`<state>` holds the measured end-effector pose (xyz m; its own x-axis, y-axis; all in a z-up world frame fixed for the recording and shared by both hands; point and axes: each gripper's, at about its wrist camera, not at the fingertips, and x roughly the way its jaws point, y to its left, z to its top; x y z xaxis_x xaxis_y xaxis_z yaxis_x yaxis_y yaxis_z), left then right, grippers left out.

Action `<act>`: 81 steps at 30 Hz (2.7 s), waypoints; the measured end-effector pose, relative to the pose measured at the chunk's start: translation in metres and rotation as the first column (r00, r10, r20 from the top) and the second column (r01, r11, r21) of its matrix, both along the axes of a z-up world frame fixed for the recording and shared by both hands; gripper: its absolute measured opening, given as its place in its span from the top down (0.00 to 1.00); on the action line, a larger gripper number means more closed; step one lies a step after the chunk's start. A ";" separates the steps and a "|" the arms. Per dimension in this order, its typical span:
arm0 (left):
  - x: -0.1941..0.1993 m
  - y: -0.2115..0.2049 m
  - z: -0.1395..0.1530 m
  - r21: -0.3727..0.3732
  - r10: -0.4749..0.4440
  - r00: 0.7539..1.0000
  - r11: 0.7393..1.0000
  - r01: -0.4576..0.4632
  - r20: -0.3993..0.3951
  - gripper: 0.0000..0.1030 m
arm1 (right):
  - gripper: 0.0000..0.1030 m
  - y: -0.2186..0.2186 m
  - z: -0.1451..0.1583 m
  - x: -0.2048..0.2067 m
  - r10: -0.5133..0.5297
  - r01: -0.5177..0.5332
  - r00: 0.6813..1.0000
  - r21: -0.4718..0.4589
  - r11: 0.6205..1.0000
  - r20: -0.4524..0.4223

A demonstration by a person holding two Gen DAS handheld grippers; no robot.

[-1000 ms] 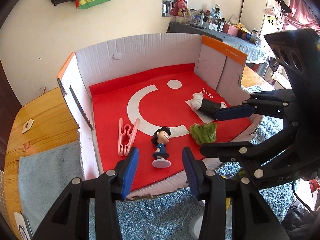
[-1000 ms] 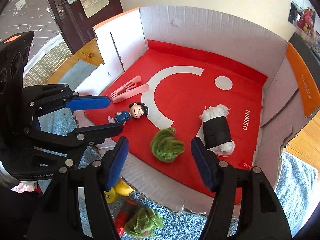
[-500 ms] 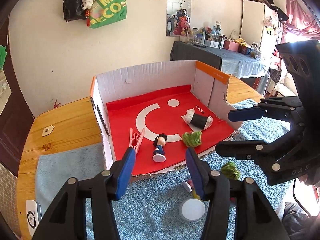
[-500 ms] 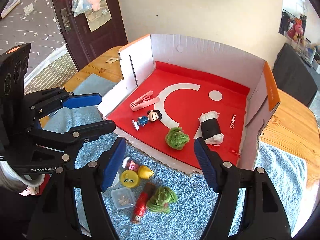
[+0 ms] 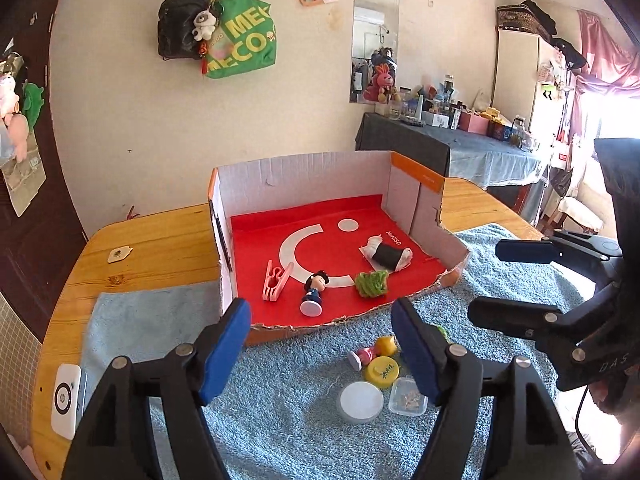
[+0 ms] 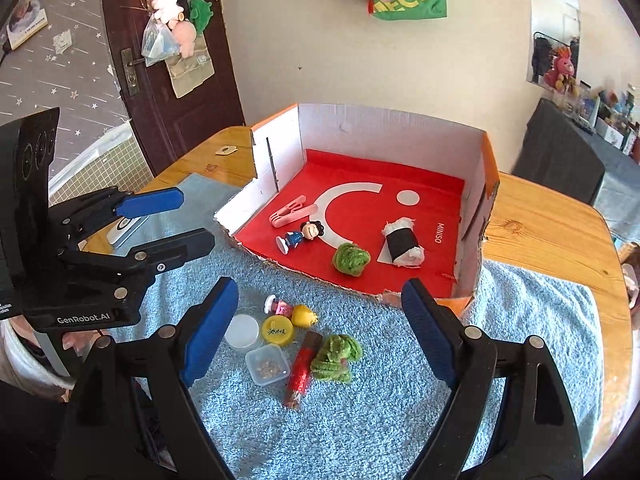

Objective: Organize objects
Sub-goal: 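Withdraw both tools from the box toward the remaining toys, then move the left tool toward the white round lid while the right tool approaches a green knitted ball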

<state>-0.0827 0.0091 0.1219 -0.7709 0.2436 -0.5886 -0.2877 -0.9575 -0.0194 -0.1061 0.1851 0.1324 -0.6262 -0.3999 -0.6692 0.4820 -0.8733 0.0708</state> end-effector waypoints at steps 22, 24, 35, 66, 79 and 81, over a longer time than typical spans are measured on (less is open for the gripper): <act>0.056 0.003 -0.057 0.021 0.193 0.981 0.981 -0.192 -0.023 0.11 | 0.03 0.034 -0.060 0.059 -0.297 0.290 0.950 -0.078 0.954 -0.097; 0.058 0.001 -0.063 0.028 0.219 0.976 0.975 -0.219 -0.015 0.11 | 0.03 0.034 -0.066 0.060 -0.321 0.315 0.943 -0.076 0.946 -0.089; 0.055 0.006 -0.084 0.027 0.227 0.973 0.973 -0.229 0.048 0.09 | 0.03 0.037 -0.087 0.062 -0.347 0.344 0.935 -0.046 0.938 -0.071; 0.020 0.009 -0.103 -0.021 0.132 0.978 0.991 -0.131 0.162 0.09 | 0.03 0.031 -0.098 0.022 -0.304 0.306 0.952 -0.039 0.951 0.034; -0.007 0.011 -0.107 -0.069 0.079 0.973 0.995 -0.065 0.216 0.09 | 0.03 0.022 -0.100 -0.007 -0.277 0.280 0.954 -0.010 0.960 0.112; -0.010 0.011 -0.107 -0.070 0.074 0.972 0.996 -0.060 0.225 0.09 | 0.03 0.022 -0.100 -0.011 -0.272 0.274 0.954 -0.003 0.962 0.126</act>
